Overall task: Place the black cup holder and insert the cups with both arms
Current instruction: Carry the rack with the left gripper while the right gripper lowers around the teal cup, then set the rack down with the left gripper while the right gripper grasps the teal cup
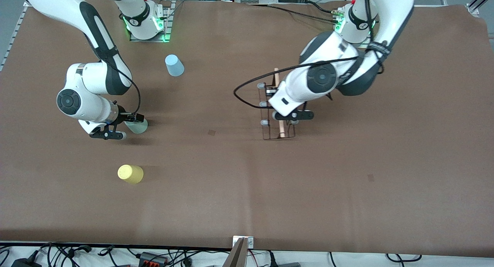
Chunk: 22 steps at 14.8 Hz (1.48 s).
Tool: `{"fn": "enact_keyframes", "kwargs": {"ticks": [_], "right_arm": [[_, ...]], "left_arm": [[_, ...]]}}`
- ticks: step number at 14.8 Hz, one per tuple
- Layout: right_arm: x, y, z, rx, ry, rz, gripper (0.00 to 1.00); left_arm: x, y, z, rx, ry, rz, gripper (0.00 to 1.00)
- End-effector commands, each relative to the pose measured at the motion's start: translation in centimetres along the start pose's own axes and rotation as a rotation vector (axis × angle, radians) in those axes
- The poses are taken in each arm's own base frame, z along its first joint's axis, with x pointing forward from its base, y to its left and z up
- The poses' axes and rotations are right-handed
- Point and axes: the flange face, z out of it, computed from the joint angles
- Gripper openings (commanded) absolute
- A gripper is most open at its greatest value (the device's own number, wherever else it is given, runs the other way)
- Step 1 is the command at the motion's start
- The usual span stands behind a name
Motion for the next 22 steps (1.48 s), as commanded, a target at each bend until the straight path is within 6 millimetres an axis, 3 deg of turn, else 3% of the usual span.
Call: {"fn": "enact_keyframes", "kwargs": {"ticks": [1,5,8,11,17,21,22], "right_arm": [[-0.3,0.0,0.2,0.012,0.008,0.017,0.75],[-0.1,0.1,0.2,0.012,0.009,0.018,0.46],[0.4,0.0,-0.9,0.015,0.023,0.014,0.34],[1.1,-0.3,-3.8,0.021,0.056,0.0,0.33],[4.1,-1.9,-14.4,0.031,0.062,-0.026,0.33],[4.1,-5.3,-16.5,0.032,0.103,-0.075,0.33],[4.0,-6.3,-16.8,0.032,0.11,-0.089,0.33]], "left_arm": [[-0.7,2.5,0.2,-0.03,0.011,0.021,0.01],[-1.8,4.1,1.6,-0.028,0.01,0.05,0.02],[-2.0,4.7,1.8,-0.039,0.016,0.053,0.02],[-1.8,4.7,2.2,-0.041,0.013,0.052,0.03],[-1.8,5.3,3.8,-0.029,-0.004,0.055,0.03],[-2.0,5.1,4.8,-0.025,-0.007,0.052,0.08],[-1.9,5.0,5.0,-0.024,-0.008,0.05,0.16]]}}
